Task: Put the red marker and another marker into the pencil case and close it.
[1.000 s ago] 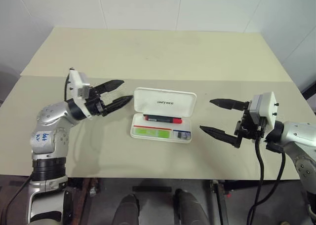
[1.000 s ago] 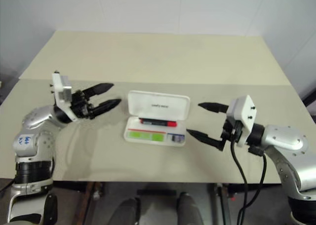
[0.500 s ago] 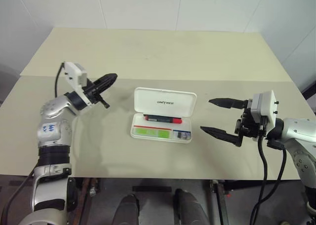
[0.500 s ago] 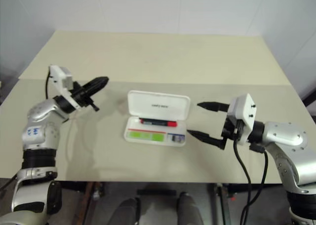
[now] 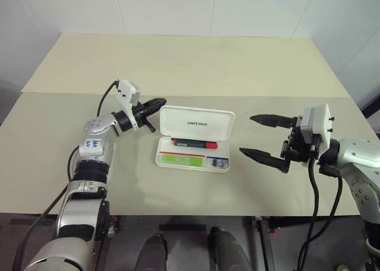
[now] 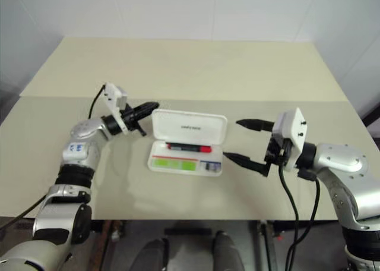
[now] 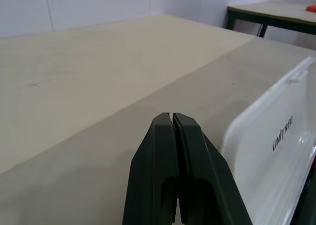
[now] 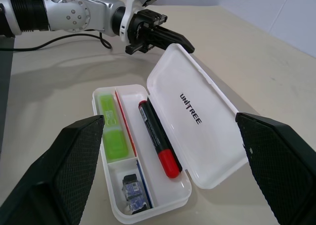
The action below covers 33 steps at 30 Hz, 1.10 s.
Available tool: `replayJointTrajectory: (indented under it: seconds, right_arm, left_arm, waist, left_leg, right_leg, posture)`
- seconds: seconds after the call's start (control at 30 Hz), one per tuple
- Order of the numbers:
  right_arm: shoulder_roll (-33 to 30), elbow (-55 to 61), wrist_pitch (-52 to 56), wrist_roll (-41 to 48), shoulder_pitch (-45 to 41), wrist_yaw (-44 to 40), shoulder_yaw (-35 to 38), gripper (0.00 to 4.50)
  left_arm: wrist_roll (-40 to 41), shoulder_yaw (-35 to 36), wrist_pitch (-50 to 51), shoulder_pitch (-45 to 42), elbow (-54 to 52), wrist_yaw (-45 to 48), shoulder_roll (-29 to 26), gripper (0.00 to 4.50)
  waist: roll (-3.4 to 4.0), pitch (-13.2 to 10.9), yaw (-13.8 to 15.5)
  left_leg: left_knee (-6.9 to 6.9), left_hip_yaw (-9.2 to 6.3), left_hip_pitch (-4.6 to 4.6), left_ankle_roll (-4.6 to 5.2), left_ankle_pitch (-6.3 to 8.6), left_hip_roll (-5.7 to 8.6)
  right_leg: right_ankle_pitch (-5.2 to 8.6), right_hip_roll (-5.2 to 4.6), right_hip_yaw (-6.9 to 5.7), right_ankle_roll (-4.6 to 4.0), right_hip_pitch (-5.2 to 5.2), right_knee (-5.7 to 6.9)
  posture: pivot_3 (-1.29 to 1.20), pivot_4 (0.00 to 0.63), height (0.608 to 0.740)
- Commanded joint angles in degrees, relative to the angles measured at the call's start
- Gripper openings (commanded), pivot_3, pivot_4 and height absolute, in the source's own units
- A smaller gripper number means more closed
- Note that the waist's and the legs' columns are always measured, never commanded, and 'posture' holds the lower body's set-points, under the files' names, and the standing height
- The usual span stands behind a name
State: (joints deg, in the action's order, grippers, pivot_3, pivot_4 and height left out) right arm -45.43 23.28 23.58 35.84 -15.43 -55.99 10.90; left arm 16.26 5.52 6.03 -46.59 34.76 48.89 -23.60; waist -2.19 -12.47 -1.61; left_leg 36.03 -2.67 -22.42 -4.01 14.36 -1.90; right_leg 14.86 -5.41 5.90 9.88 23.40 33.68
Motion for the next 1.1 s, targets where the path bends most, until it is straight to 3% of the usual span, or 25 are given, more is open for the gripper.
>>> replayJointTrajectory:
  seconds: [0.03,0.57,1.1]
  right_arm:
    - [-0.1,1.6,-1.2,0.0,-0.6,0.5,1.2,4.50]
    - [1.1,2.9,-0.5,-0.2,-1.9,3.2,0.6,4.50]
    - [2.4,4.8,-0.6,-0.3,-1.3,6.2,0.0,4.50]
  left_arm:
    - [0.0,-0.4,-1.3,-1.1,-0.7,2.4,-0.4,0.01]
    - [-1.0,-9.9,-1.4,5.6,-12.2,28.5,-10.6,0.01]
    - [-5.2,-17.0,0.9,7.5,-14.8,27.6,-8.6,0.01]
  waist:
    - [0.00,0.0,0.0]
    - [0.00,0.0,0.0]
    - [0.01,0.0,-0.1]
  left_leg:
    - [0.00,0.00,0.00,0.00,0.00,0.00]
    - [-0.04,0.00,-0.02,-0.01,0.01,0.00]
    - [0.00,0.00,0.01,0.00,0.01,-0.01]
  right_leg:
    - [0.00,0.00,0.00,0.00,0.00,0.00]
    - [0.04,-0.01,0.00,-0.07,0.02,-0.02]
    - [0.11,-0.01,0.00,-0.21,0.01,0.04]
  posture:
    - [0.00,0.150,0.740]
    - [0.00,0.150,0.740]
    - [0.00,0.150,0.740]
